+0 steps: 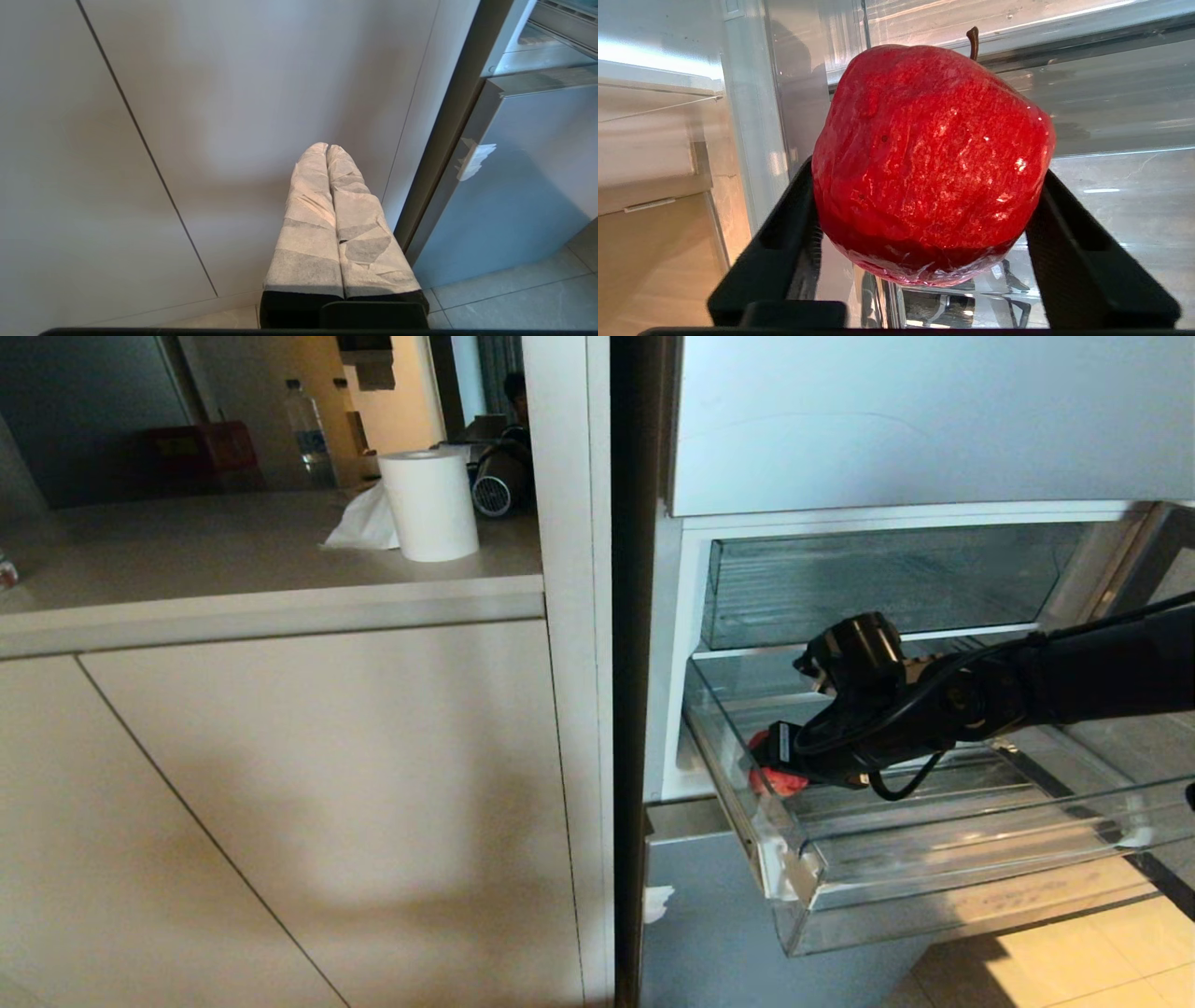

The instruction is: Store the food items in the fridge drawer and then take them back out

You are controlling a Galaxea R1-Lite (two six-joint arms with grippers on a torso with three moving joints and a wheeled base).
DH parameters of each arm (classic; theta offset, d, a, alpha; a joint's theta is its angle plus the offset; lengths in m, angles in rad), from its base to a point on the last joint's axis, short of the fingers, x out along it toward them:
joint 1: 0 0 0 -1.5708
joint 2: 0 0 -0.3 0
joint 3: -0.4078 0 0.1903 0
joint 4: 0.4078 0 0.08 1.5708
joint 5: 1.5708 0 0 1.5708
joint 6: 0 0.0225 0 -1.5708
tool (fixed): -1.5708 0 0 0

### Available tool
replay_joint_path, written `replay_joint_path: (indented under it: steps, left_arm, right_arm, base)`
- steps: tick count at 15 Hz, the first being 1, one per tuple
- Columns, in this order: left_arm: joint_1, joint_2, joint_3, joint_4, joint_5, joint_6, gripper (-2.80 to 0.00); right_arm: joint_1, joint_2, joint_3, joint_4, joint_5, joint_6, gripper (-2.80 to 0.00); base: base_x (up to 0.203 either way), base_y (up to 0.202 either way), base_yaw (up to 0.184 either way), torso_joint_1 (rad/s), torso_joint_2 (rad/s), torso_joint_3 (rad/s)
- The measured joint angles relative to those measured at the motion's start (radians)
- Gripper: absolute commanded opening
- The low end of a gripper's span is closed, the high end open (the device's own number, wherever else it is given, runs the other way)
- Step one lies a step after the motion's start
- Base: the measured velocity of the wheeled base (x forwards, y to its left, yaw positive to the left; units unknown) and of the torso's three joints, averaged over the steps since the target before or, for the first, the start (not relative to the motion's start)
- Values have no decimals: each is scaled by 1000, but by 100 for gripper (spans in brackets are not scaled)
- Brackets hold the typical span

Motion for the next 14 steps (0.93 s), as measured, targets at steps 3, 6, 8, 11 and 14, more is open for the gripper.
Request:
replay_joint_path:
  steps: [3,6,8,11,14]
  left_arm:
    - [0,0,0,0,0,0,-280]
    - [0,0,0,0,0,0,-280]
    - [0,0,0,0,0,0,-280]
    - [0,0,0,0,0,0,-280]
    - [0,0,0,0,0,0,-280]
  right_arm:
    - [0,-15,3,2,-1,2,-280]
    - [0,-79,23,7,-4,0,-280]
    - [0,-141,62,9,-5,-1,-280]
    - [0,-262,161,11,-6,-3,-280]
    - [-2,-438,279,7,-5,-9,-280]
  base:
    - [0,0,0,0,0,0]
    - [0,0,0,0,0,0]
    - [0,0,0,0,0,0]
    - [0,0,0,0,0,0]
    - [0,0,0,0,0,0]
